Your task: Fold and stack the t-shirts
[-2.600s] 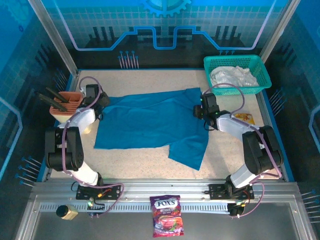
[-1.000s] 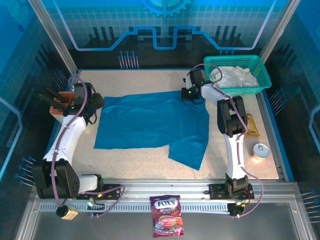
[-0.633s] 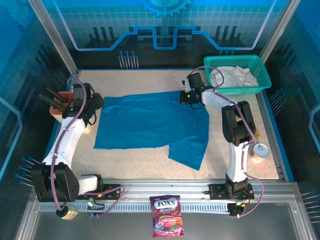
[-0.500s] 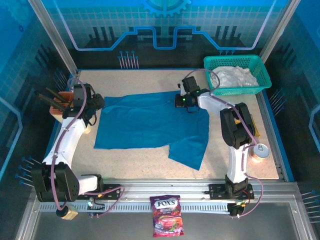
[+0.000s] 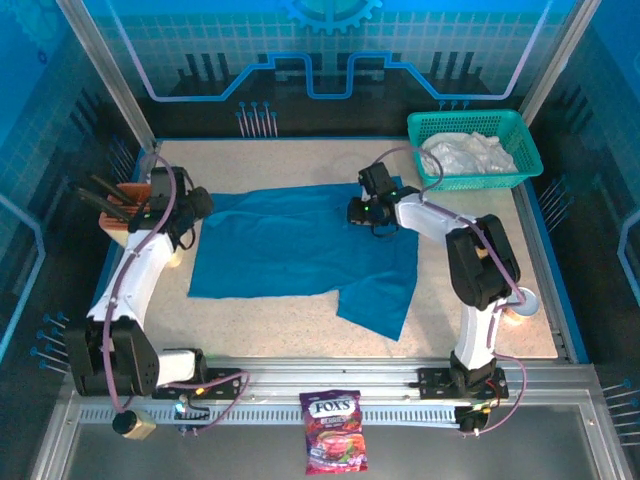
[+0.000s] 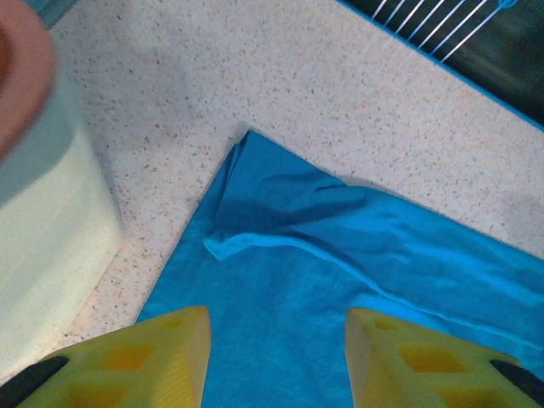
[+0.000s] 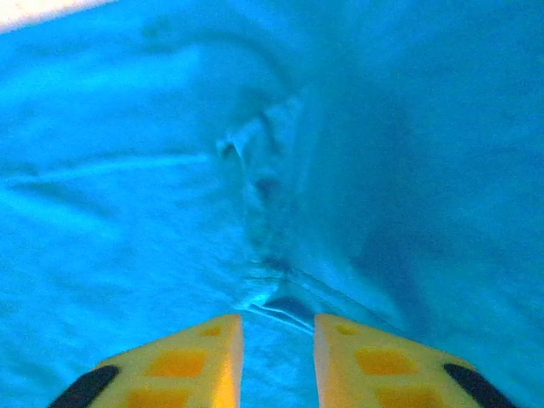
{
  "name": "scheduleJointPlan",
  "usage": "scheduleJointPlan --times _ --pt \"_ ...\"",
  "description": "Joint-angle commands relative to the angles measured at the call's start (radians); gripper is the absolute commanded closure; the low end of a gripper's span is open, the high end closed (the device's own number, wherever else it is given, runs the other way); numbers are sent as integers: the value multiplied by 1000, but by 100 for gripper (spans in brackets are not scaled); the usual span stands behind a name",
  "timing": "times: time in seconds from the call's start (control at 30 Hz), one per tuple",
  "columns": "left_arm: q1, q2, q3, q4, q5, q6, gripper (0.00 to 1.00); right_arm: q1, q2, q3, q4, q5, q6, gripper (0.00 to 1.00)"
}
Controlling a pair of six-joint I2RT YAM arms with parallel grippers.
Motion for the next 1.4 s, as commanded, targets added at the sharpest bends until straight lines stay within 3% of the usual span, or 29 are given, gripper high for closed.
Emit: scheduleJointPlan --times 0.0,0.07,0.17,0.33,0.57,0.67,0.93,1.13,1.37 --pt "-26 90 59 -20 25 33 53 -35 -69 48 -46 12 -2 56" --pt "-44 174 108 -30 24 40 53 -61 -79 69 -60 3 -7 48" --pt "-60 324 210 -73 -7 34 57 -108 -68 103 -71 -9 -18 48" --pt "-61 535 351 -119 -93 16 68 -171 -1 171 -107 -41 -41 63" --pt "-63 688 458 -154 -132 25 75 -185 21 116 -60 -76 -31 81" --pt "-74 683 426 -160 -115 21 81 -186 16 86 -40 -88 -22 84" --pt "-122 598 230 -150 -104 -6 82 -186 -18 34 -25 -104 -16 86" --pt "-130 560 234 -189 -149 -9 83 -191 -75 0 -34 -100 -31 85" --pt "-129 512 391 -284 -228 7 79 -225 -58 75 -87 -102 -72 82"
